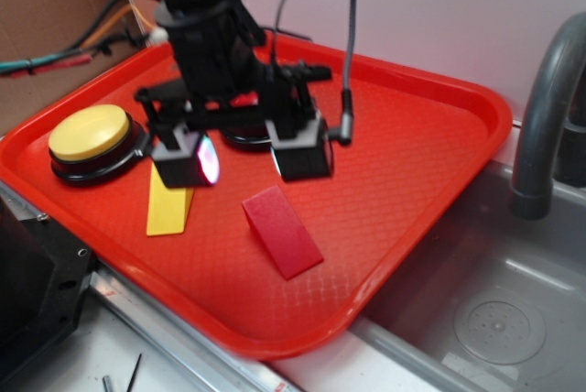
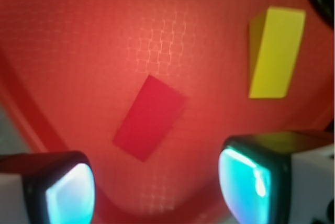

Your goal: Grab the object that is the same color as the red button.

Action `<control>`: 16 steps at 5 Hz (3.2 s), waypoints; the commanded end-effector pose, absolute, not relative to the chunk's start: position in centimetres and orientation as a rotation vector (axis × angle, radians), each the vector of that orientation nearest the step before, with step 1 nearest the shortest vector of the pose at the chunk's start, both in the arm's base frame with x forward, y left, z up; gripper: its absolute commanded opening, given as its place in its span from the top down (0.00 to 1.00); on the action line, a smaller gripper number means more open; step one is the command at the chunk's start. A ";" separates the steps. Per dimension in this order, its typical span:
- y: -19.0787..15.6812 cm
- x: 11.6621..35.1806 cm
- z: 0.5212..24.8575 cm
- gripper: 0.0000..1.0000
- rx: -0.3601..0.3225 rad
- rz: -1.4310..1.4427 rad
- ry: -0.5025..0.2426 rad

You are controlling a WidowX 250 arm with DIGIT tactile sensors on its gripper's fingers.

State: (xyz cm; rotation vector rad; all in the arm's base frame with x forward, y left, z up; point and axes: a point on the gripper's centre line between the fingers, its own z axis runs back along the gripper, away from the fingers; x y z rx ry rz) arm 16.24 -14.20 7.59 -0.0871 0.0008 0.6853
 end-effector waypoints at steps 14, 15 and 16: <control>-11.2 23.6 2.0 0.00 -0.046 -0.068 0.010; -12.2 23.6 2.1 0.00 -0.025 -0.090 0.010; -12.6 22.7 2.6 0.24 0.009 -0.034 0.005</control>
